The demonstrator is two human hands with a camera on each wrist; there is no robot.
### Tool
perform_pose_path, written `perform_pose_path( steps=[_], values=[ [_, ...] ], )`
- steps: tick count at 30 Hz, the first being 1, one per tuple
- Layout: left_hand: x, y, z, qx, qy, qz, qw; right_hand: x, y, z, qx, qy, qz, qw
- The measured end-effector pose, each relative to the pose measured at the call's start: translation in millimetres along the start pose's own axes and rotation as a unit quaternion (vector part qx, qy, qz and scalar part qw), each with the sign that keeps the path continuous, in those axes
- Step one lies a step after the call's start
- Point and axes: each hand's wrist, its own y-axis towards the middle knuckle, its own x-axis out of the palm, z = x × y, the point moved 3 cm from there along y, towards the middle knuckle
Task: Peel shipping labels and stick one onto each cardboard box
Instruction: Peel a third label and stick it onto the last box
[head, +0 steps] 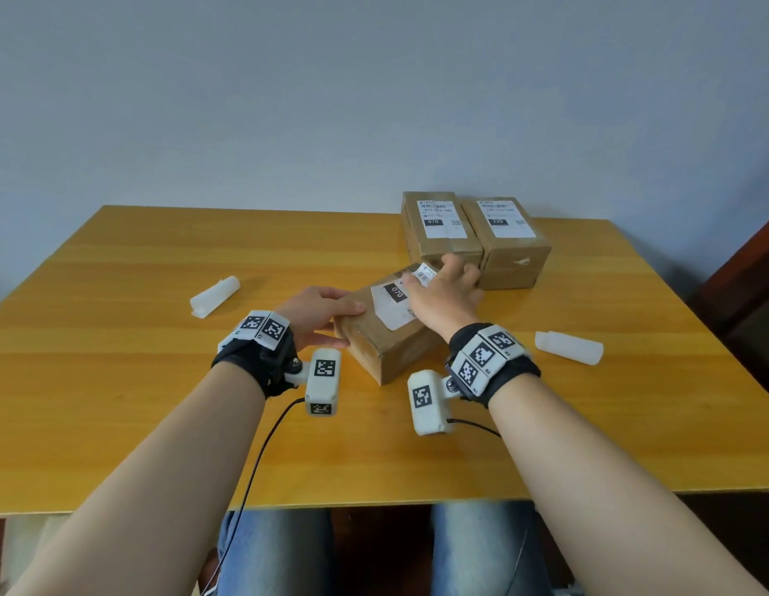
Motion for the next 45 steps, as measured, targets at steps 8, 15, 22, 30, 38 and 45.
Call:
perform_pose_path(
  steps=[8, 15, 22, 30, 38, 45],
  values=[
    [7.3, -17.9, 24.1, 0.026, -0.021, -0.075, 0.997, -21.2, 5.5, -2.1, -0.014, 0.199, 0.051, 0.979],
    [10.7, -20.9, 32.4, 0.095, 0.056, -0.073, 0.991, -35.9, 9.9, -8.2, -0.031, 0.236, 0.125, 0.963],
    [14.7, -35.6, 48.4, 0.134, 0.097, -0.046, 0.985, -37.9, 7.6, -13.5, -0.055, 0.084, 0.233, 0.967],
    [9.4, -46.8, 59.2, 0.175, 0.140, -0.036, 0.974, -36.5, 8.9, -8.7, -0.083, 0.066, 0.285, 0.953],
    [0.4, -49.5, 59.2, 0.199, 0.155, -0.040, 0.967, -46.8, 10.5, 2.3, -0.133, 0.145, 0.322, 0.926],
    [-1.5, -45.5, 55.2, 0.190, 0.154, -0.053, 0.968, -51.6, 21.6, 10.0, -0.130, 0.176, 0.324, 0.920]
  ],
)
